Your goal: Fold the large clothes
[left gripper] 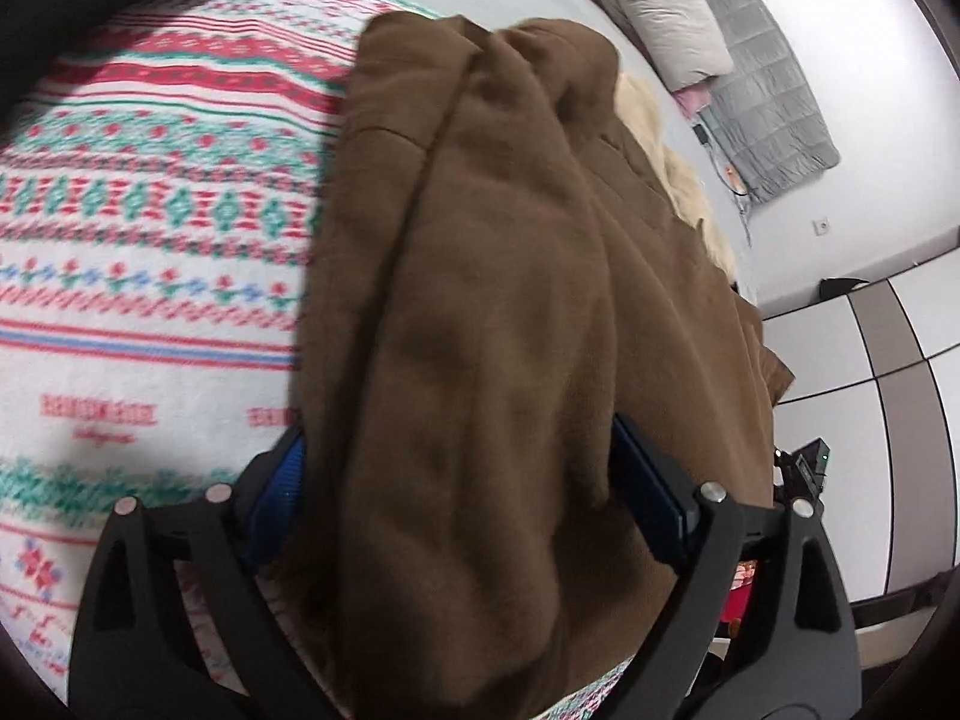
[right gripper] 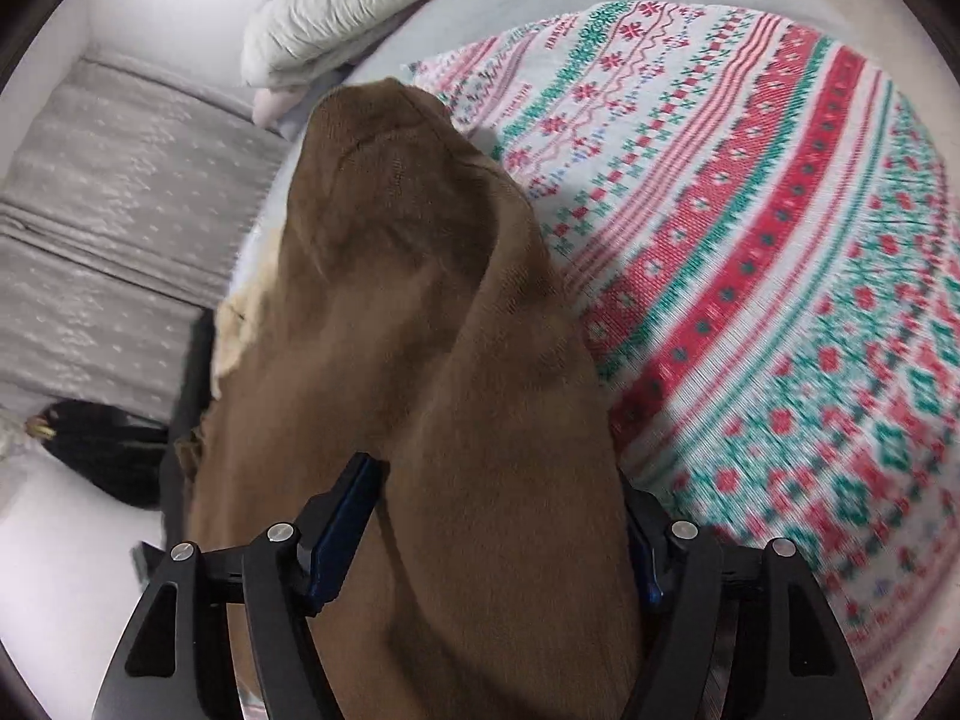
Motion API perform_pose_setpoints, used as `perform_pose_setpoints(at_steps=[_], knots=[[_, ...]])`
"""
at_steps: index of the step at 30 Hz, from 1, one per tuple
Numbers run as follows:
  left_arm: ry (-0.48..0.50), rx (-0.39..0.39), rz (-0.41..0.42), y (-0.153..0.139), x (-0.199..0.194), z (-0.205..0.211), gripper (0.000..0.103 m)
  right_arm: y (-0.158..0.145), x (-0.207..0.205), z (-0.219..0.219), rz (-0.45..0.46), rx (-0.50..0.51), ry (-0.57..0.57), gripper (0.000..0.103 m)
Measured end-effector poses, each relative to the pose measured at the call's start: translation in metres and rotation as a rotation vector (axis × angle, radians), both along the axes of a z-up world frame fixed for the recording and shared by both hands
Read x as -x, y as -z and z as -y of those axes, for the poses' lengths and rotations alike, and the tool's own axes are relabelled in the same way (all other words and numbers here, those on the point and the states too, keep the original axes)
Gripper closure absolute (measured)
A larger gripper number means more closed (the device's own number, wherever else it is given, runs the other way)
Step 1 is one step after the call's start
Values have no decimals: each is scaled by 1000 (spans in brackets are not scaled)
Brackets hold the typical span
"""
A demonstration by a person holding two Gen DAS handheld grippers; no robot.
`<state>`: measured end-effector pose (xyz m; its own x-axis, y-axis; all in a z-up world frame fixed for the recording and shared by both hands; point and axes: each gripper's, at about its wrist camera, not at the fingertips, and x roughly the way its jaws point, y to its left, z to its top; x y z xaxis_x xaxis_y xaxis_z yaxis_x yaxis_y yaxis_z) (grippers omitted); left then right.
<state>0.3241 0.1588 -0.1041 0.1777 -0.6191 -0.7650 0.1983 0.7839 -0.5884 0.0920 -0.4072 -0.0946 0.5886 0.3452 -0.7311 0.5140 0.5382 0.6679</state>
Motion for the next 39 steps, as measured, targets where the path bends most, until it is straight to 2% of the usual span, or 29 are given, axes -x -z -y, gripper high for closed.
perform_pose_setpoints(at_steps=[4,5,6,7,8,9,12,15,16,18,20,22,24,25,27,28,29,30,31,34,36,39], knots=[[-36,20,60,0,12,6,12,3,-7,-5,65,26,-21,33],[-56,5,72,0,12,8,18,3,-10,-9,68,44,-33,40],[-83,-16,79,0,17,9,32,3,-13,-12,68,51,-39,50],[-107,-24,71,0,20,13,41,5,-14,-13,70,41,-37,56],[-125,-13,56,-1,21,12,57,7,-14,-13,79,14,-23,66],[-154,-1,43,-4,25,14,68,7,-15,-13,94,-6,-10,73],[-215,-30,79,-31,38,20,77,-7,-16,-17,113,17,-3,80],[-242,55,126,-73,55,17,79,-37,-14,-14,201,10,17,83],[-233,100,147,-94,66,16,80,-50,-11,-12,240,-7,25,84],[-190,125,191,-122,83,16,80,-72,-5,-13,286,-13,26,87],[-145,108,229,-145,106,14,80,-95,3,-16,297,9,14,88],[-129,90,217,-151,125,6,80,-108,13,-21,271,26,-11,88],[-122,62,187,-141,133,-3,75,-107,23,-20,214,49,-12,86],[-108,14,175,-127,135,-5,73,-102,26,-20,162,76,-21,85],[-106,-152,129,-85,131,-7,56,-85,24,-22,33,156,-58,73],[-120,-227,83,-65,128,-3,53,-71,22,-23,-53,202,-81,70],[-132,-248,49,-50,123,-7,52,-59,23,-23,-109,218,-88,64],[-149,-201,40,-41,127,-14,50,-49,22,-24,-143,213,-98,61],[-175,-137,56,-40,133,-23,49,-47,23,-23,-135,199,-106,61],[-187,-56,97,-49,150,-42,43,-63,34,-16,-82,206,-75,58],[-153,-59,127,-55,160,-47,40,-72,42,-13,-51,196,-56,53],[-87,-117,176,-59,169,-49,40,-74,53,-19,-75,216,-59,52]])
